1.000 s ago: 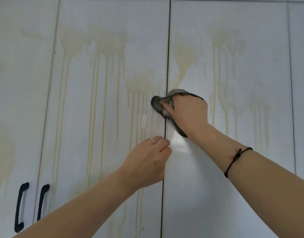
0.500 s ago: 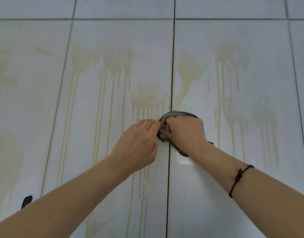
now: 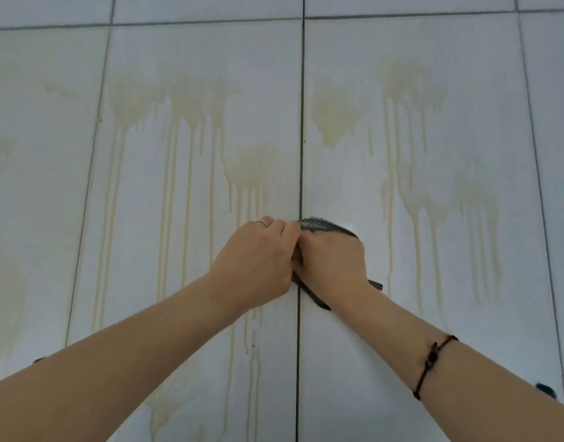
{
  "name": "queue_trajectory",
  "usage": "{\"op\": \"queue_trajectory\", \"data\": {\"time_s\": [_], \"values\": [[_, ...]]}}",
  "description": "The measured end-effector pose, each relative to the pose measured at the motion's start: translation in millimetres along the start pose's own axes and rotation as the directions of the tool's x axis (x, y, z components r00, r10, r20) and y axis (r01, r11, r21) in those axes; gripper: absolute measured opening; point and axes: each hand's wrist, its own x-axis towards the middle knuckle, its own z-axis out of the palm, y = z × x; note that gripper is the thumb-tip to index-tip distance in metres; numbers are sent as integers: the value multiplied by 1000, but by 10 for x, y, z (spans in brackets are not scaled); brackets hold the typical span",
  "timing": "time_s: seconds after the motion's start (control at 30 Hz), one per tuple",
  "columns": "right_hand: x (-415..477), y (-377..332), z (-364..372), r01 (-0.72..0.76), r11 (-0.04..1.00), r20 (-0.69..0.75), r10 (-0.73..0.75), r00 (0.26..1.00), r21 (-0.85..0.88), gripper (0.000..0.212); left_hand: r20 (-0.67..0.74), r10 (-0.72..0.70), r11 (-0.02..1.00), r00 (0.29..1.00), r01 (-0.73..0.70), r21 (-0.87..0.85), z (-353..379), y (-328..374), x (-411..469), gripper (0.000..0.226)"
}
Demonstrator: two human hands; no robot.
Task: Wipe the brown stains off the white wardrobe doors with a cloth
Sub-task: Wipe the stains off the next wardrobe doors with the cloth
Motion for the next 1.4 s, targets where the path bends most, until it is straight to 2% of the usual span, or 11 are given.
{"op": "queue_trajectory", "data": {"time_s": [0.17, 0.33, 0.4, 0.53, 0.87, 0.97, 1.03, 1.1, 1.2, 1.27, 1.4], "values": [[-817, -100, -147, -30, 996, 237, 9, 971, 86, 38, 70, -92, 983, 993, 80, 165, -6, 22, 194, 44], [-1078, 49, -299, -488, 839, 509, 318, 800, 241, 46, 178, -292, 922, 940, 227, 314, 153, 233, 313, 69], [-1013, 215, -414, -553, 775, 454, 392, 801, 306, 34, 160, -337, 911, 928, 278, 306, 225, 357, 325, 67], [-969, 549, -591, -478, 876, 207, 456, 866, 71, 51, 114, -377, 899, 919, 333, 284, 332, 387, 324, 65], [-550, 959, -575, -541, 841, 94, 539, 837, -10, 30, 104, -418, 880, 902, 374, 293, 306, 440, 313, 64], [-696, 662, -445, -414, 910, 200, 402, 894, 23, 34, 95, -427, 879, 899, 388, 275, 306, 453, 313, 64], [-992, 402, -365, -157, 985, 271, 169, 948, -67, 36, 112, -432, 881, 895, 392, 264, 282, 457, 310, 66], [-1264, 286, -365, 57, 998, 310, -47, 950, -21, 37, 118, -438, 879, 891, 396, 266, 258, 454, 310, 67], [-1432, 582, -411, 154, 987, 281, -158, 947, 35, 32, 143, -454, 870, 879, 404, 283, 233, 477, 334, 69], [-1314, 963, -452, 104, 994, 235, -96, 967, -21, 35, 161, -481, 856, 862, 422, 298, 214, 500, 344, 70], [-877, 1645, -649, -345, 936, -10, 345, 938, -66, 43, 176, -507, 838, 844, 435, 329, 209, 536, 382, 70]]}}
